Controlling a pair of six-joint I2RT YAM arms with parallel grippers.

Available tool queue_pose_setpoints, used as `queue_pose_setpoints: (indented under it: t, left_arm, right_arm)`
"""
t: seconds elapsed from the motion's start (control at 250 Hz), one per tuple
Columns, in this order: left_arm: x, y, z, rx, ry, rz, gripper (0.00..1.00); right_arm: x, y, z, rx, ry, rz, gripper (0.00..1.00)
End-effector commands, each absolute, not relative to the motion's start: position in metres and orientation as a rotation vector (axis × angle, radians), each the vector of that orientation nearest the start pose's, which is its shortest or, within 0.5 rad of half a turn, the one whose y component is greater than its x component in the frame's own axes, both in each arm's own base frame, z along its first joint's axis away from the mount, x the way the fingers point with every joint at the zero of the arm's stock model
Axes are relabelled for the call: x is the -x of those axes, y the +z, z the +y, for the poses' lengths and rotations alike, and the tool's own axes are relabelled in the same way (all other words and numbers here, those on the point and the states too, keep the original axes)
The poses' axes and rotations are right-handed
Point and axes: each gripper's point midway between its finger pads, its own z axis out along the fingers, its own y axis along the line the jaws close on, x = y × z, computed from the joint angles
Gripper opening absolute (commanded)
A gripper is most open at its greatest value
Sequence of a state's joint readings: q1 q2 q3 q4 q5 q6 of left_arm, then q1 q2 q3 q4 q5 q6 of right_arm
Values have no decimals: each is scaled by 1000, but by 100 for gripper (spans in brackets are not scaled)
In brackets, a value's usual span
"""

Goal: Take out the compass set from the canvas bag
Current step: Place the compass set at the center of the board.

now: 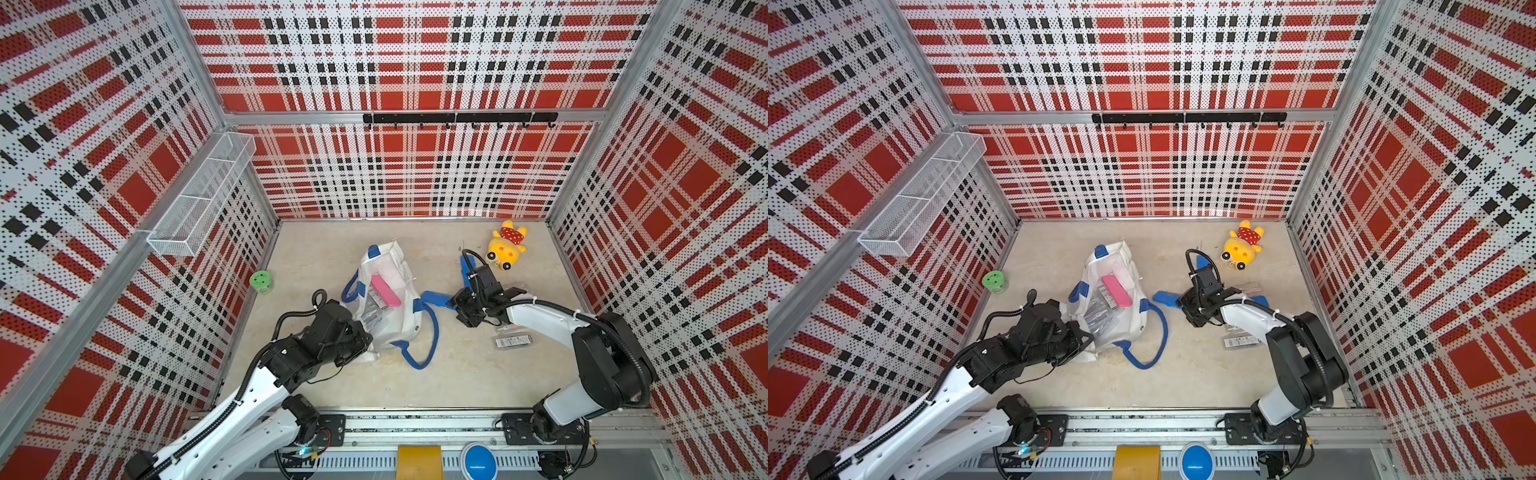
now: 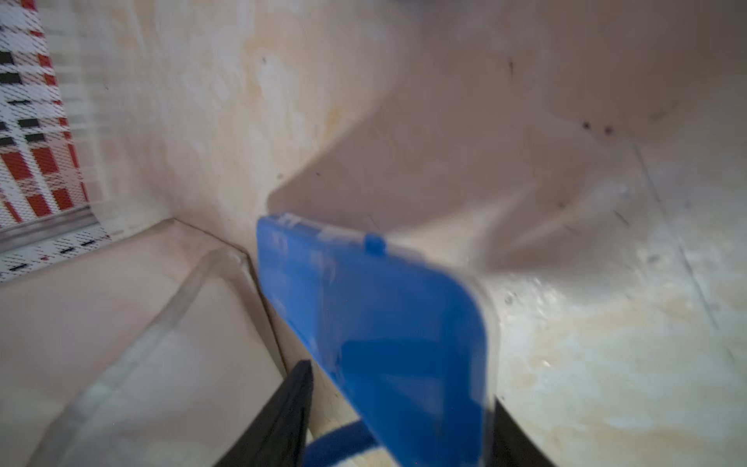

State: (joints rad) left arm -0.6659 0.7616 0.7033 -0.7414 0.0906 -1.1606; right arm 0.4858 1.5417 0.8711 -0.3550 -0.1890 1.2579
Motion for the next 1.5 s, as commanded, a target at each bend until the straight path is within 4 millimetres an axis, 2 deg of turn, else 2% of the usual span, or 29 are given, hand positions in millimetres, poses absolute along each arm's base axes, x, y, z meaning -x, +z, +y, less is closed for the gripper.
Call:
queue_pose_setpoints:
  t: [0.0,0.108,0.176,0.316,0.448,0.572,0.68,0.881,0.989,1.013,1.041,1.145,1.265,1.497]
  left_arm:
    - [-195,183,-167,571,-947,2464,0]
    - [-196,185,-168,564,-950,2464,0]
    - [-197,184,-167,566,-951,2465,0]
    - [-197,184,-165,564,-951,2468,0]
    - [-198,186,-163,565,-953,2464,0]
    - [-198,188,-161,570,-957,2456,0]
    - [-197,190,-160,569,-958,2452,0]
    - [-196,191,-157,581,-945,2453,0]
    - [-195,190,-156,585,-940,2459,0]
    - [-195,190,-156,585,-939,2460,0]
    - [-195,189,-155,584,-938,2462,0]
    - [-194,189,-153,589,-932,2467,0]
    - [-193,189,-151,599,-927,2467,0]
    - [-191,190,-146,614,-917,2463,1]
  right_arm:
    - [-294,79,190,-844,682,2712,63]
    - [-292,98,190,-575,630,2763,69]
    - [-290,102,190,-381,541,2853,72]
    - [-293,91,200,-28,416,3035,72]
    - [-308,80,201,177,242,3107,75]
    - [-325,73,199,244,121,3126,78]
    - [-337,65,205,289,103,3139,80]
    - [-342,47,219,429,23,3156,84]
    - [-345,39,218,476,-58,3160,85]
    - [-346,38,219,483,-71,3159,90]
    - [-347,36,218,483,-82,3161,92]
    - [-353,31,216,474,-131,3159,93]
    - [-359,26,219,452,-138,3153,88]
    - [-380,27,216,308,-94,3141,65]
